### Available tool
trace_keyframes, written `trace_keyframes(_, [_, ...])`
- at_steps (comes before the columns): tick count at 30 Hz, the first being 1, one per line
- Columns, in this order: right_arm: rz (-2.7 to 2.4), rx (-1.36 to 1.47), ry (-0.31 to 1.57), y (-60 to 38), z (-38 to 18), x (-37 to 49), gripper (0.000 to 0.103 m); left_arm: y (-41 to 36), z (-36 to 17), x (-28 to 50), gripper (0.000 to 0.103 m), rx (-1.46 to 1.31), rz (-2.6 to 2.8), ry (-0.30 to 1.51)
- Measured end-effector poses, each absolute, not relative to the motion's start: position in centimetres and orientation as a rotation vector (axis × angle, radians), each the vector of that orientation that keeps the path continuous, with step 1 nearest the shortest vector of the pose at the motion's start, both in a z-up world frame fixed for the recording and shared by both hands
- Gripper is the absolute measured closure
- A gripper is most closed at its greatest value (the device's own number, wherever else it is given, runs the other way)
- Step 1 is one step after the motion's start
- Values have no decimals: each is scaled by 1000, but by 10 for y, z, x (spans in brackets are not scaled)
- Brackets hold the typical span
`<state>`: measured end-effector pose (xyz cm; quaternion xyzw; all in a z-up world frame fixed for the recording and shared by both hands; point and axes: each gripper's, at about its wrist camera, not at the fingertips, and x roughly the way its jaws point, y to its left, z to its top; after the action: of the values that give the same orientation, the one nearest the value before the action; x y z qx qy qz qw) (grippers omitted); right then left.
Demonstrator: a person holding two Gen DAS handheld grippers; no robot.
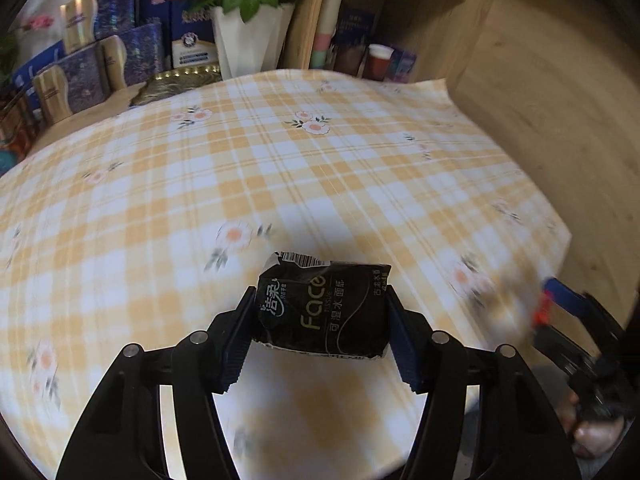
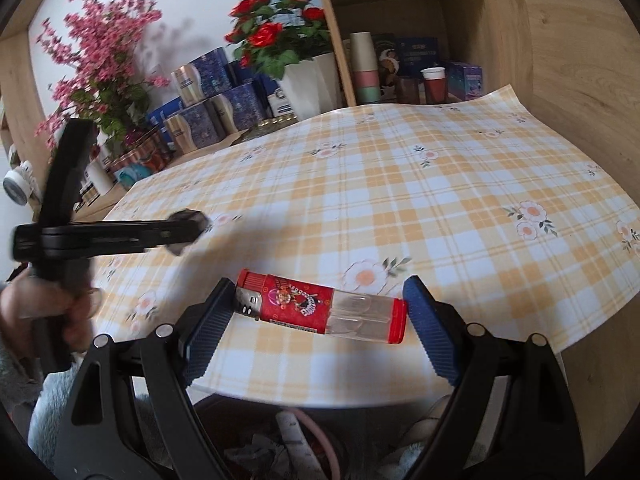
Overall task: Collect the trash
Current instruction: 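Carry the red tube over the bin and open the right tool while the left tool carries the tissue pack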
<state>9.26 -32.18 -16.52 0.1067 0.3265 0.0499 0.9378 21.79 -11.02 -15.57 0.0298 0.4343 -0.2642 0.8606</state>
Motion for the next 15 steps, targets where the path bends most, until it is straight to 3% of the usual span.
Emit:
trace_keyframes(7, [162, 178, 699, -288, -172, 60, 18, -57, -137, 127, 43, 14, -566, 867])
trace_keyframes(15, [262, 74, 787, -235, -205, 30, 18, -14, -155, 61, 43, -46, -536, 871])
